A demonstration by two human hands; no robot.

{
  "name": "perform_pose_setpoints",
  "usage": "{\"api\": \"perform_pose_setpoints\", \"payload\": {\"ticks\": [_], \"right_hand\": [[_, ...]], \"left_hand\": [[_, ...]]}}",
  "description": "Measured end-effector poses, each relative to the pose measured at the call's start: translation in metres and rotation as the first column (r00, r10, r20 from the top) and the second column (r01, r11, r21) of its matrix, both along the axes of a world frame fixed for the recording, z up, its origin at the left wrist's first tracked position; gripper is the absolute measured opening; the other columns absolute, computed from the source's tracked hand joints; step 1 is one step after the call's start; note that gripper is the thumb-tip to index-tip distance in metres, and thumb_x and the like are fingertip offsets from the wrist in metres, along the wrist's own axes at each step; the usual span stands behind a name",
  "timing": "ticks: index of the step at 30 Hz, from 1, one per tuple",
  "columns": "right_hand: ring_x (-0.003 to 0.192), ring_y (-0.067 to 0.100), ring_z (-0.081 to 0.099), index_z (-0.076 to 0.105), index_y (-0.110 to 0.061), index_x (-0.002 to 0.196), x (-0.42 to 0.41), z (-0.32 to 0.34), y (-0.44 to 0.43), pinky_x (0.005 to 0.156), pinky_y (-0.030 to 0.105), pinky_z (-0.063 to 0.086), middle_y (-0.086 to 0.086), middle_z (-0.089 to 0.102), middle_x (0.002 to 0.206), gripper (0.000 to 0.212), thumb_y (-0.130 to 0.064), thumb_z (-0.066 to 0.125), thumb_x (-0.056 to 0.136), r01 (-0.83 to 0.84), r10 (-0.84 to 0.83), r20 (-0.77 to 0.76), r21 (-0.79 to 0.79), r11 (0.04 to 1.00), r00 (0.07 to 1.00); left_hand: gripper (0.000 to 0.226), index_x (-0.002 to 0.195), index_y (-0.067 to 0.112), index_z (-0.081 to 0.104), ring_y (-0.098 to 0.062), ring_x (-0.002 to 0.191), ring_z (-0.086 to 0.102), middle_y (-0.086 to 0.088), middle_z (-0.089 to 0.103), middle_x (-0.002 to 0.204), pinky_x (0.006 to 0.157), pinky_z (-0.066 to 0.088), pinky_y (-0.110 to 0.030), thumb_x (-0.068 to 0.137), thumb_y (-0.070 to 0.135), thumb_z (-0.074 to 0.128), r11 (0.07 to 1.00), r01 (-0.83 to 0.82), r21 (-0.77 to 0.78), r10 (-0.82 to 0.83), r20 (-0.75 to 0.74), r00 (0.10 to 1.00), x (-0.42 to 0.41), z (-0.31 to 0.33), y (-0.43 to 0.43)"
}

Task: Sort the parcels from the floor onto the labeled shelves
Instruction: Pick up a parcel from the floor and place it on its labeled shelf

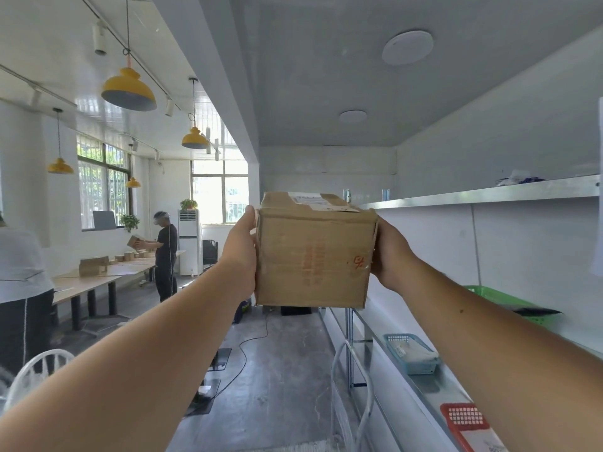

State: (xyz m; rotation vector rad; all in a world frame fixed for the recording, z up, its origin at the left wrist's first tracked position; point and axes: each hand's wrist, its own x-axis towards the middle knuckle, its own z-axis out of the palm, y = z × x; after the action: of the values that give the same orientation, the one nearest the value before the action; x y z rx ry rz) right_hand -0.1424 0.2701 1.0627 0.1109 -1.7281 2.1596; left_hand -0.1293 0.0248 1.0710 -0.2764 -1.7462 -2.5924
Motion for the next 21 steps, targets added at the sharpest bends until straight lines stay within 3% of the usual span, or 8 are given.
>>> {"api": "perform_pose_setpoints", "payload": {"ticks": [2,4,6,9,12,14,18,21], "right_hand": [[0.117,0.035,0.072,0.079,-0.029,0.119,0.001,-0.002,-0.002,0.091,0.042,0.063,0.008,0.080,0.119,0.053,-0.068,0.056,0.092,0.025,-0.025,0.006,-0.017,1.000,1.000],[0.120,0.036,0.071,0.081,-0.028,0.116,0.000,-0.004,-0.001,0.104,0.050,0.056,0.010,0.079,0.122,0.057,-0.072,0.054,0.091,0.049,-0.049,0.009,-0.030,0.998,0.999],[0.118,0.034,0.072,0.082,-0.028,0.116,0.003,-0.003,-0.002,0.102,0.048,0.058,0.009,0.080,0.120,0.062,-0.076,0.053,0.089,0.057,-0.057,0.015,-0.017,0.998,0.998],[0.111,0.030,0.075,0.080,-0.028,0.118,0.007,0.000,-0.005,0.084,0.038,0.061,0.008,0.081,0.117,0.069,-0.082,0.055,0.082,0.057,-0.057,0.030,-0.011,0.998,0.998],[0.110,0.028,0.072,0.079,-0.027,0.122,0.010,0.001,-0.003,0.075,0.033,0.055,0.006,0.079,0.124,0.056,-0.067,0.062,0.087,0.007,-0.007,0.016,0.005,1.000,1.000],[0.108,0.028,0.071,0.077,-0.022,0.126,0.010,0.002,-0.002,0.073,0.032,0.053,0.008,0.076,0.130,0.046,-0.052,0.062,0.094,-0.008,0.008,0.012,0.002,1.000,1.000],[0.102,0.033,0.069,0.073,-0.003,0.128,0.010,0.002,-0.003,0.070,0.033,0.055,0.023,0.071,0.133,0.041,-0.027,0.054,0.101,-0.003,0.003,0.008,-0.029,1.000,1.000],[0.098,0.035,0.072,0.077,-0.006,0.116,0.008,0.001,-0.005,0.077,0.038,0.056,0.025,0.074,0.126,0.035,-0.030,0.057,0.100,-0.010,0.010,-0.003,0.044,0.999,1.000]], "left_hand": [[0.057,0.127,0.024,0.075,-0.033,0.106,0.076,-0.008,0.080,0.121,0.080,0.059,-0.042,0.097,0.068,0.053,0.999,-0.031,-0.024,0.031,-0.015,0.999,0.002,0.006,0.000],[0.058,0.126,0.024,0.076,-0.033,0.105,0.076,-0.006,0.080,0.118,0.083,0.059,-0.044,0.094,0.069,0.057,0.997,-0.055,-0.049,0.053,-0.034,0.998,0.000,0.009,0.000],[0.060,0.118,0.027,0.080,-0.034,0.101,0.078,-0.005,0.083,0.110,0.087,0.060,-0.046,0.090,0.075,0.057,0.995,-0.065,-0.074,0.062,-0.042,0.997,-0.001,0.010,0.000],[0.058,0.115,0.030,0.081,-0.032,0.098,0.079,-0.004,0.084,0.106,0.093,0.060,-0.049,0.088,0.076,0.058,0.993,-0.053,-0.110,0.047,-0.060,0.997,0.000,0.009,0.001],[0.039,0.112,0.027,0.077,-0.021,0.084,0.073,0.003,0.080,0.093,0.072,0.054,-0.033,0.101,0.056,0.054,0.992,-0.067,-0.111,0.059,-0.074,0.995,0.005,0.009,0.000],[0.040,0.124,0.027,0.072,-0.022,0.087,0.069,0.001,0.074,0.103,0.068,0.050,-0.033,0.102,0.054,0.053,0.987,-0.076,-0.144,0.067,-0.069,0.995,0.007,0.008,0.000],[0.054,0.125,0.034,0.072,-0.030,0.108,0.075,-0.004,0.077,0.120,0.098,0.059,-0.052,0.087,0.070,0.062,0.983,-0.087,-0.161,0.079,-0.056,0.995,0.008,0.008,0.004],[0.072,0.131,0.032,0.071,-0.031,0.103,0.079,-0.005,0.076,0.125,0.095,0.062,-0.052,0.070,0.071,0.066,0.963,-0.145,-0.227,0.124,-0.107,0.987,-0.019,0.004,0.006]]}}
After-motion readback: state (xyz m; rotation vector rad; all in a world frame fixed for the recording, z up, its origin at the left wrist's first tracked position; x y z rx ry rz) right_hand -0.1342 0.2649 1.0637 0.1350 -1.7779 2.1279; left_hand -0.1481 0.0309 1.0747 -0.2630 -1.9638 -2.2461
